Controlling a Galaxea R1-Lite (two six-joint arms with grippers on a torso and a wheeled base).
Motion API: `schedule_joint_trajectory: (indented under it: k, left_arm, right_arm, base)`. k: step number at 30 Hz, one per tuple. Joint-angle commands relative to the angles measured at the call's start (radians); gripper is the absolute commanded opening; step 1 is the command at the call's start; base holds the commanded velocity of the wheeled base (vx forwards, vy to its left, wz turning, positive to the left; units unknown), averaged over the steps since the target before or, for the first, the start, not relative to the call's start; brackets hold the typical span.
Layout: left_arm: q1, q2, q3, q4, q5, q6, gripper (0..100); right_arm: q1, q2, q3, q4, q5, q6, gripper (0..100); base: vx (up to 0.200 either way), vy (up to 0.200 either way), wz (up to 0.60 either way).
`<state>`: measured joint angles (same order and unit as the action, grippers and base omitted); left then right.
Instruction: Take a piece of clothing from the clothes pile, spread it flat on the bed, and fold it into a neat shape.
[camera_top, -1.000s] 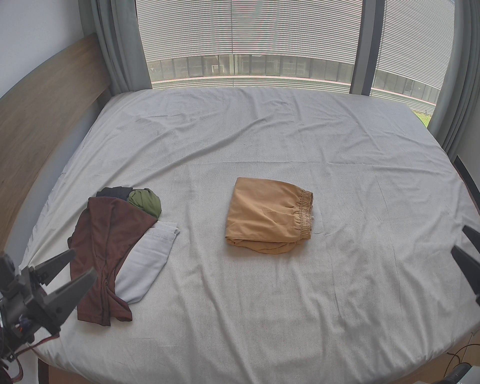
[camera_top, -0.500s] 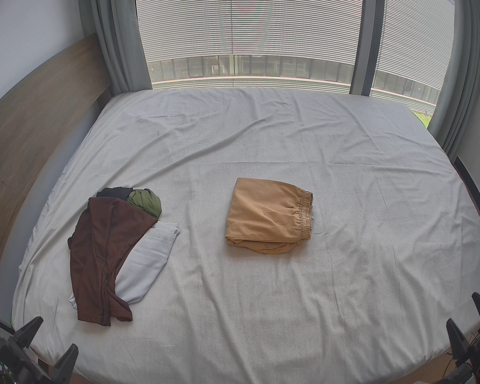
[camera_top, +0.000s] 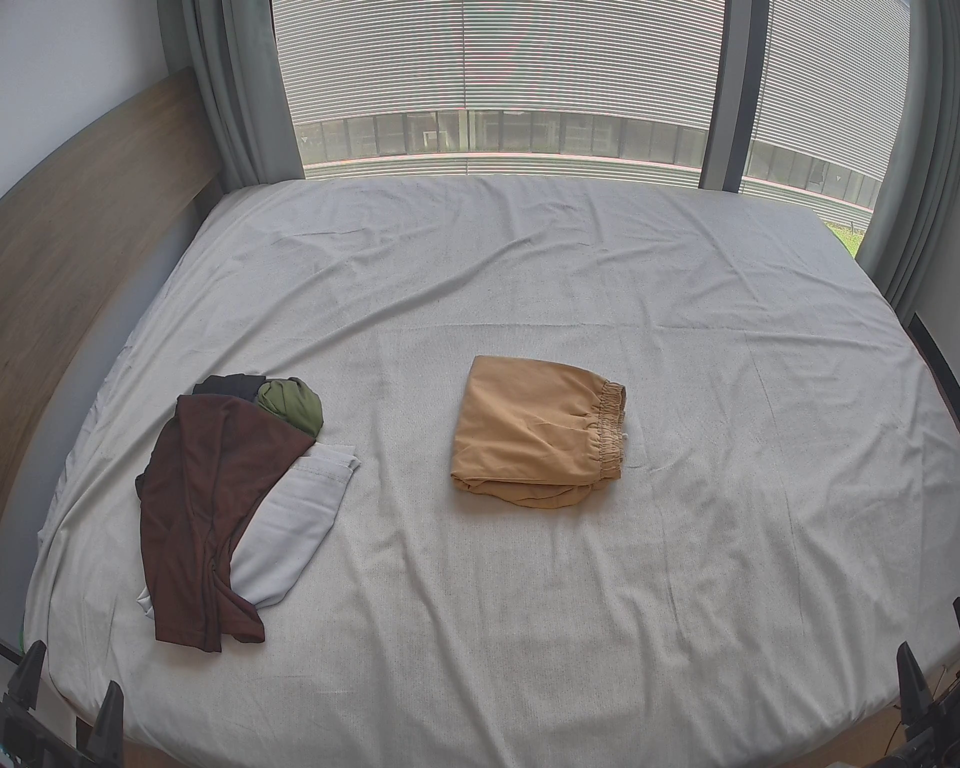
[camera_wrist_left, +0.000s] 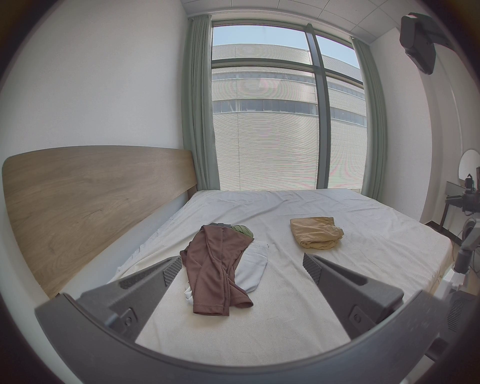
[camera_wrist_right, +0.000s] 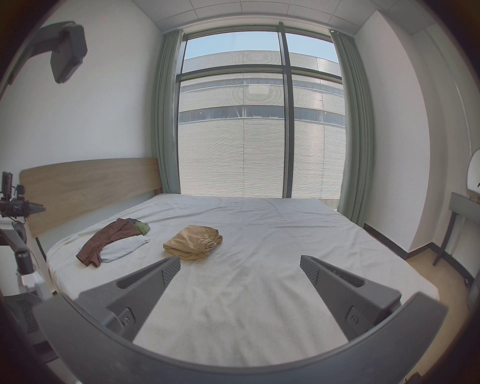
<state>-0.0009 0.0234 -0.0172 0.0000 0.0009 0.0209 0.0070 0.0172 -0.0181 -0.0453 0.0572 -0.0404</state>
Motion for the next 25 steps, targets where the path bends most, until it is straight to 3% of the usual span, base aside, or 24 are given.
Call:
schedule_joint_trajectory:
  k: [1, 5, 8, 25]
  left_arm:
    - [-0.001, -0.022, 0.017, 0.005, -0.015, -0.002, 100]
    - [-0.001, -0.022, 0.017, 0.005, -0.013, -0.006, 100]
    - [-0.001, -0.022, 0.017, 0.005, -0.013, -0.006, 100]
    - [-0.001, -0.022, 0.017, 0.003, -0.01, -0.015, 100]
  right_arm:
    - [-0.002, -0.017, 0.015, -0.005, 0.029, 0.013, 100]
    - [-0.004, -0.017, 0.018, -0.011, -0.02, 0.022, 100]
    - [-0.002, -0.017, 0.017, 0.067, -0.066, 0.024, 100]
    - [0.001, -0.017, 0.018, 0.047, -0.051, 0.031, 100]
  base:
    - [0.0, 0.0, 0.0]
    - [0.0, 0.0, 0.0]
    - [0.0, 0.0, 0.0]
    - [0.0, 0.0, 0.0]
